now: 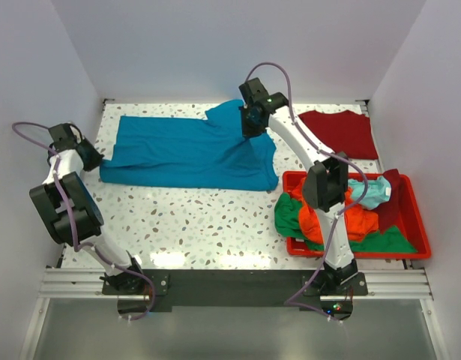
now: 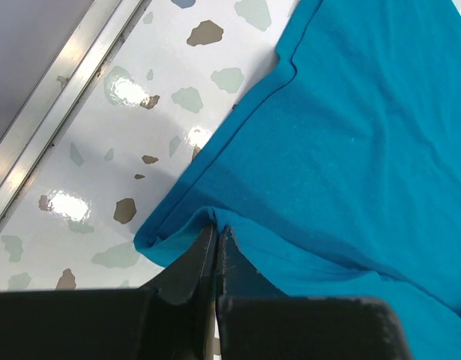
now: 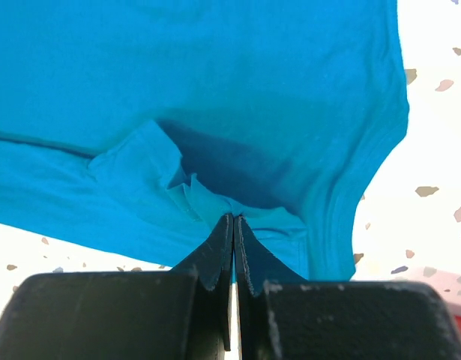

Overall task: Fold and stack the t-shirts
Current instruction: Fold the tshirt

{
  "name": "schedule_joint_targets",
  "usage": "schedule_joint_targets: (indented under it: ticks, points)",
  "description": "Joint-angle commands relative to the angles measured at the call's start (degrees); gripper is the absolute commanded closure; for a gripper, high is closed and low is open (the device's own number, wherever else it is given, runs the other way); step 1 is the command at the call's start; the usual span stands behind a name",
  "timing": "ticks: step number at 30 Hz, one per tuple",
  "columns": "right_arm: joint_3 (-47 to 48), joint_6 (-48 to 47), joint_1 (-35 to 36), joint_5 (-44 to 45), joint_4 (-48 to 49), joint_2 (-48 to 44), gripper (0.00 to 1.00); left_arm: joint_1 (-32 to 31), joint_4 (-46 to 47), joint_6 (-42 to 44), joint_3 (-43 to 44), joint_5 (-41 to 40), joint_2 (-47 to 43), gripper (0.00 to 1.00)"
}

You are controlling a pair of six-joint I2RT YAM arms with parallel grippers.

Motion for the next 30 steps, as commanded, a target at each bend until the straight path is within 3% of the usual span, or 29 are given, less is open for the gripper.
schedule_joint_targets:
  ticks: [1, 12, 13, 15, 16, 17, 18, 19, 21, 26, 30]
  points:
    - [3.38, -1.13, -1.02, 0.42, -0.80, 0.01, 1.00, 0.14, 3.72, -0.58, 2.33, 1.32, 0.29, 1.00]
    - [5.57, -1.66, -1.81, -0.11, -0.44, 2.82, 1.00, -0.30, 3.90, -0.32, 4.35, 2.20, 4.78, 1.00]
    - [5.83, -1.75, -1.81, -0.02, -0.35, 3.34, 1.00, -0.47, 3.90, -0.23, 4.27, 2.11, 4.78, 0.95]
    - [6.62, -1.75, -1.99, 0.07, -0.18, 3.87, 1.00, -0.74, 4.17, -0.40, 4.35, 1.50, 4.34, 0.74]
    - [7.15, -1.66, -2.16, -0.11, 0.00, 4.57, 0.98, -0.91, 4.34, -0.49, 4.35, 1.24, 4.08, 0.51]
    - [7.68, -1.57, -2.25, -0.20, -0.09, 4.84, 0.91, -1.26, 4.78, -0.58, 4.35, 0.97, 3.64, 0.45]
    - [8.81, -1.48, -2.25, -0.20, 0.00, 5.19, 0.70, -1.53, 4.96, -0.58, 4.27, 0.80, 2.94, 0.39]
    - [9.43, -1.31, -2.34, -0.28, 0.00, 5.54, 0.58, -1.96, 5.04, -0.49, 4.35, 0.71, 2.41, 0.31]
    - [10.49, -1.40, -2.43, -0.46, 0.26, 5.98, 0.40, -3.46, 5.22, -0.23, 4.44, 0.27, 1.27, 0.26]
    - [7.78, -1.66, -2.43, -0.90, 1.31, 3.01, 0.29, -9.42, 4.34, 0.91, 3.74, -1.66, -1.02, 0.23]
    - [-5.19, -1.49, -2.43, -2.83, 4.47, -3.13, 0.29, -14.09, 6.80, 0.04, -0.64, -2.81, -3.48, 0.22]
